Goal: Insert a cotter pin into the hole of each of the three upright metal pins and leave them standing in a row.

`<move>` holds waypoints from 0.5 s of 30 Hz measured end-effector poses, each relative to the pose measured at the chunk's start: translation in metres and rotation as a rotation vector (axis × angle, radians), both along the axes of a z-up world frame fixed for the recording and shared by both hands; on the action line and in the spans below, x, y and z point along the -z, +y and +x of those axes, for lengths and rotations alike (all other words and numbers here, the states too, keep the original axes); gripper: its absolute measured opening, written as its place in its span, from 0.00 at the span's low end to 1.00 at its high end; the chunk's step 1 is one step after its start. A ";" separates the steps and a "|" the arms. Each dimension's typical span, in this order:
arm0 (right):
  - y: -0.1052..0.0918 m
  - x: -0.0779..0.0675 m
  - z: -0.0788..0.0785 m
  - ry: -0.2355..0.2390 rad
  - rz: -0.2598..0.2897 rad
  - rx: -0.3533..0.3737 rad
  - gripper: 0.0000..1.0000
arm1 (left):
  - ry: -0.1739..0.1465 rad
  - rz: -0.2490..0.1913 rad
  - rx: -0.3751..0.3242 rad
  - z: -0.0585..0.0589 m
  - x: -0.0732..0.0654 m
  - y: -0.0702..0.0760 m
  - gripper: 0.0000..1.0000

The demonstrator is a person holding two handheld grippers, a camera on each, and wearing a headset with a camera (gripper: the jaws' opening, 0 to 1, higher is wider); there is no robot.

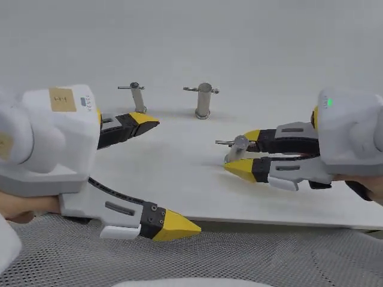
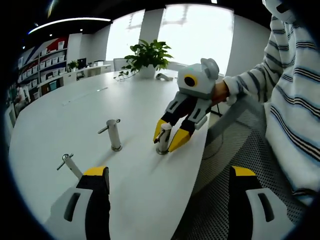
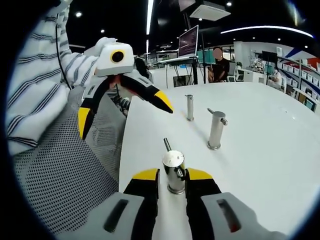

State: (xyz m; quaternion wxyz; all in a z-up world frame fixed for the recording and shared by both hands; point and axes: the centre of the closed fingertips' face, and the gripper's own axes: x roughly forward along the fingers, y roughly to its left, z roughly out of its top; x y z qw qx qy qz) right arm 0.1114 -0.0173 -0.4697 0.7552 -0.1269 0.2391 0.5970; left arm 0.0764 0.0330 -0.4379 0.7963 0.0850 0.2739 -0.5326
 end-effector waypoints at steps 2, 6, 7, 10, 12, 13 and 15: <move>-0.001 0.000 0.002 -0.008 0.005 0.001 0.13 | -0.003 0.002 -0.011 0.001 -0.001 0.001 0.99; -0.001 -0.001 0.004 -0.020 0.019 0.003 0.10 | -0.007 0.006 -0.028 0.004 -0.002 0.004 0.99; -0.001 -0.001 0.004 -0.024 0.020 0.001 0.10 | -0.008 0.008 -0.030 0.004 -0.002 0.005 0.99; -0.002 0.000 0.005 -0.014 0.026 -0.016 0.10 | -0.008 0.008 -0.035 0.005 -0.004 0.006 0.99; -0.001 0.000 0.004 -0.026 0.018 -0.036 0.09 | -0.009 0.009 -0.041 0.005 -0.004 0.007 0.99; -0.001 0.000 0.004 -0.032 0.016 -0.038 0.09 | -0.009 0.009 -0.042 0.006 -0.005 0.008 0.99; -0.001 -0.001 0.005 -0.049 0.009 -0.037 0.08 | -0.010 0.011 -0.045 0.006 -0.005 0.008 0.99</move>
